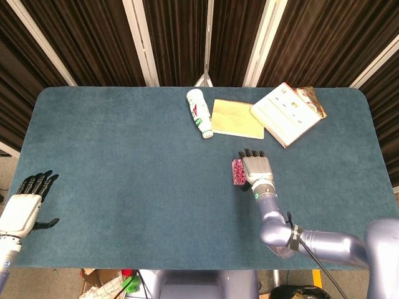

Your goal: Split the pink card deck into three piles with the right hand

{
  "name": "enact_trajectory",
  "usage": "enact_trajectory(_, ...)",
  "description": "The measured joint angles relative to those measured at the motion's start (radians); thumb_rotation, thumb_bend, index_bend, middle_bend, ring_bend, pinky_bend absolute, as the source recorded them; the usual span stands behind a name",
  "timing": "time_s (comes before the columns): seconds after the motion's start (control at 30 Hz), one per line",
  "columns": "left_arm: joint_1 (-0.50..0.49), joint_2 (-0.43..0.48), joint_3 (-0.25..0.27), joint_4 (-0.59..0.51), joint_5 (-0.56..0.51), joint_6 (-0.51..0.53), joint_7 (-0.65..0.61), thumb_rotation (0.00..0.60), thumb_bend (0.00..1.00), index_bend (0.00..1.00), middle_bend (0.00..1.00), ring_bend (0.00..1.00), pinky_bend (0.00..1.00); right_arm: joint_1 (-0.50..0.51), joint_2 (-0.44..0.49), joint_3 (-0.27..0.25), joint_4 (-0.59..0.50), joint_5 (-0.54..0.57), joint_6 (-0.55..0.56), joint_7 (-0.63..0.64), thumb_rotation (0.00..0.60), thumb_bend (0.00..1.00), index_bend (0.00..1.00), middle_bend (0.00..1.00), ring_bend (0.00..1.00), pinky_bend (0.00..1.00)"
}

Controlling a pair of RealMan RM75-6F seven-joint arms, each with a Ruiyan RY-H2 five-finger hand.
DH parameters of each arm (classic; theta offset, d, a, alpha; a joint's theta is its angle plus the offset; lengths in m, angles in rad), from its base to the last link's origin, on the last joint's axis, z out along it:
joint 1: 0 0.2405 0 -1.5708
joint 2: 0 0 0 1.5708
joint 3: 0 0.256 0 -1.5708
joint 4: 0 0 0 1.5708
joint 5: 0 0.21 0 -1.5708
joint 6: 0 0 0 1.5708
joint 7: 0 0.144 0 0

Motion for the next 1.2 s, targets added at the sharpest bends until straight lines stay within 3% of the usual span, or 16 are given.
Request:
enact_trajectory(0.37,-0.002,0.004,0.003,-0.002,0.008,-0.003,-0.021,0.6,0.06,0.0,0.0,0.0,0.0,0.049,-0.042,-0.018,0.093,0.108,-0.022,-0.054,0.6,0.21,0.17,0.0,0.0,0.0)
enact_trajectory(1.2,-0.003,0.005,0.007,-0.003,0.011,-0.006,-0.026,0.6,0.06,0.0,0.0,0.0,0.0,0.045,-0.106,-0.029,0.21,0.078,-0.058,-0.017,0.6,0.21,0.2,0.0,0.0,0.0)
